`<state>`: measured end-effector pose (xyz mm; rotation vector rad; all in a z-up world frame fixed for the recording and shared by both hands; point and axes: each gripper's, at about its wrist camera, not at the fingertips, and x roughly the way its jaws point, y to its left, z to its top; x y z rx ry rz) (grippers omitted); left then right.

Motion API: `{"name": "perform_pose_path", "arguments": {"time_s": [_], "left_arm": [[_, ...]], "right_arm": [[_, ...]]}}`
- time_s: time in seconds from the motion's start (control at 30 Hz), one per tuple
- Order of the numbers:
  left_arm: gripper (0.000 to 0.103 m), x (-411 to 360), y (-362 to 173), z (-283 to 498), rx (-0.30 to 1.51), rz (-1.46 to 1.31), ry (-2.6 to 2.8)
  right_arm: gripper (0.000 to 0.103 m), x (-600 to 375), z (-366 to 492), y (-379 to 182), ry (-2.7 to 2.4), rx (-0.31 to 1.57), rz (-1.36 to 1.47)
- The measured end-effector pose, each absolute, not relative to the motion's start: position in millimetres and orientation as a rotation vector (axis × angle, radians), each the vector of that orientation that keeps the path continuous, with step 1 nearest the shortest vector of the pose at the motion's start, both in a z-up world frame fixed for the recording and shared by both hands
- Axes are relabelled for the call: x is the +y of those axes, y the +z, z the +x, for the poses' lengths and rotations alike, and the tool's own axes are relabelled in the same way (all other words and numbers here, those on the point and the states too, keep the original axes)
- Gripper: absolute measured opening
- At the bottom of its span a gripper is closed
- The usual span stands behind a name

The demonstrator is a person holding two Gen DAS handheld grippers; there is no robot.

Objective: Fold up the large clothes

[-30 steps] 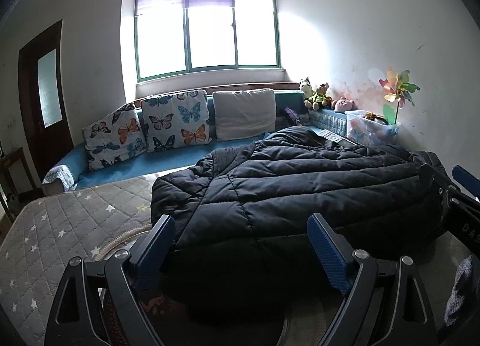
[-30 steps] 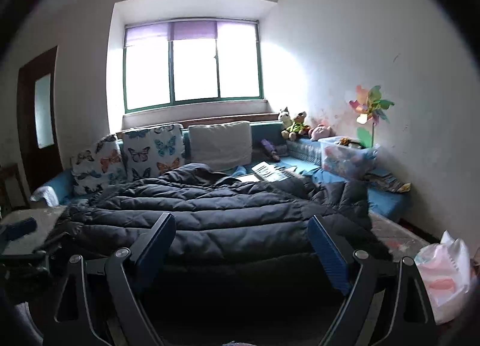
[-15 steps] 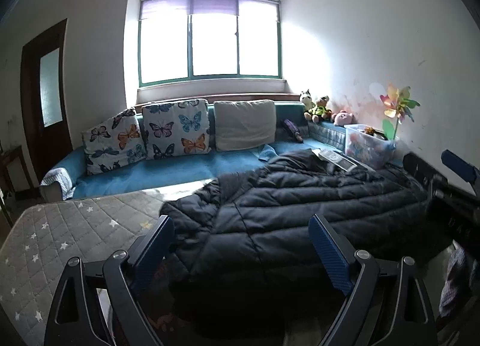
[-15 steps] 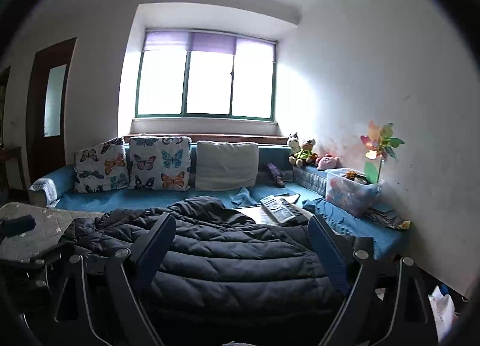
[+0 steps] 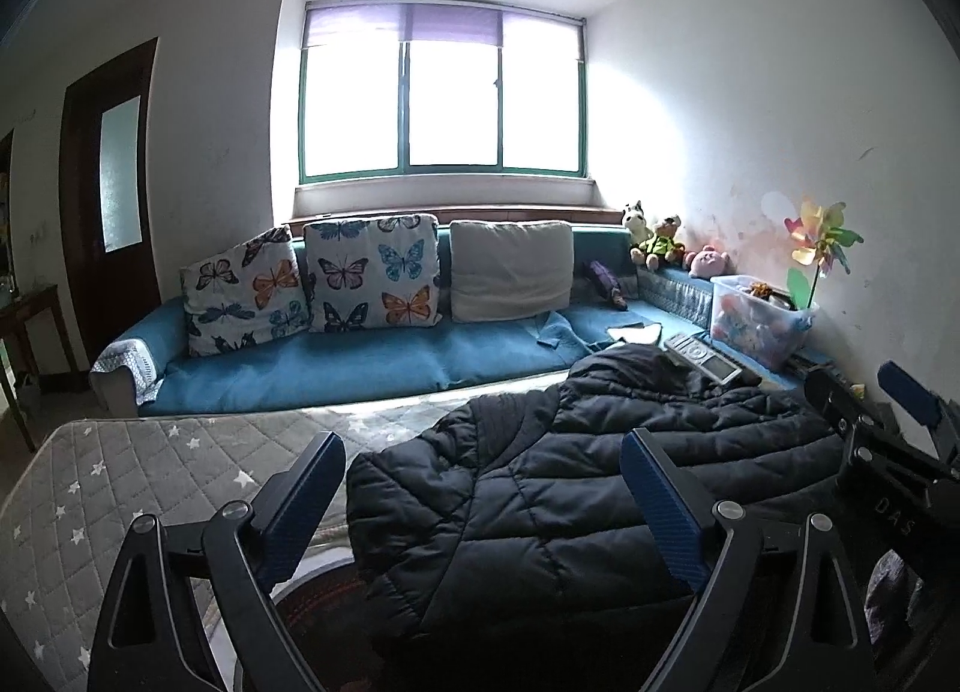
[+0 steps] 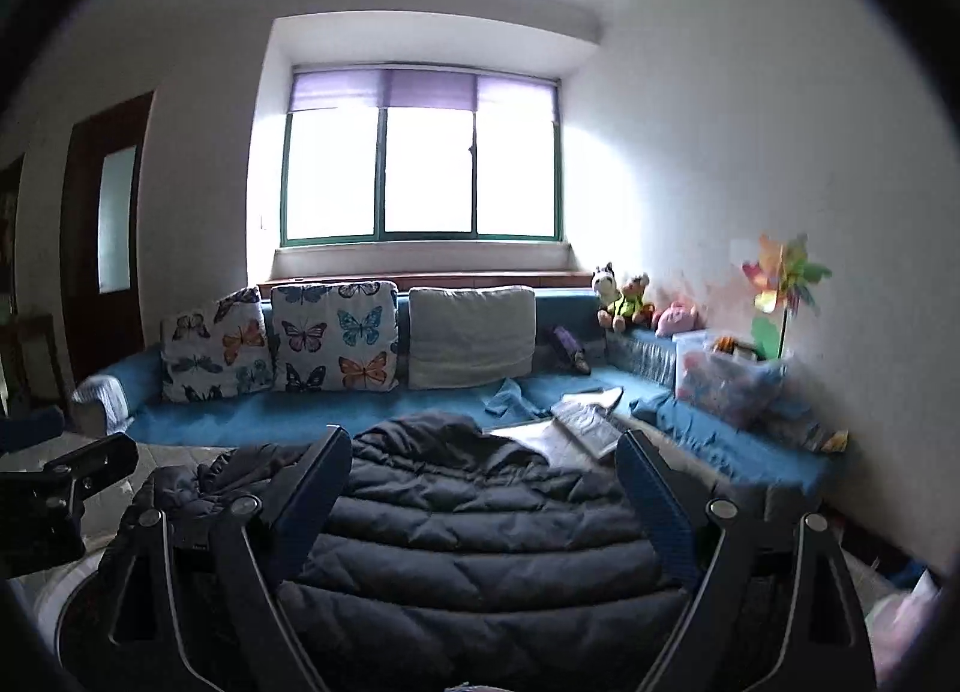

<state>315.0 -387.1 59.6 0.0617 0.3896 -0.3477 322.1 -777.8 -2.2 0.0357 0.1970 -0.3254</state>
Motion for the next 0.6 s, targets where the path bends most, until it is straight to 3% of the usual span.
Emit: {"name": "perform_pose_path", "arguments": {"time_s": [0.6], "left_arm": [[0.100,-417.3,14.6,334.8,0.477,0.139,-0.371]], "right_arm": [[0.098,-776.6,322.0,-20.6,-0.329,0.235,-0.005]]}}
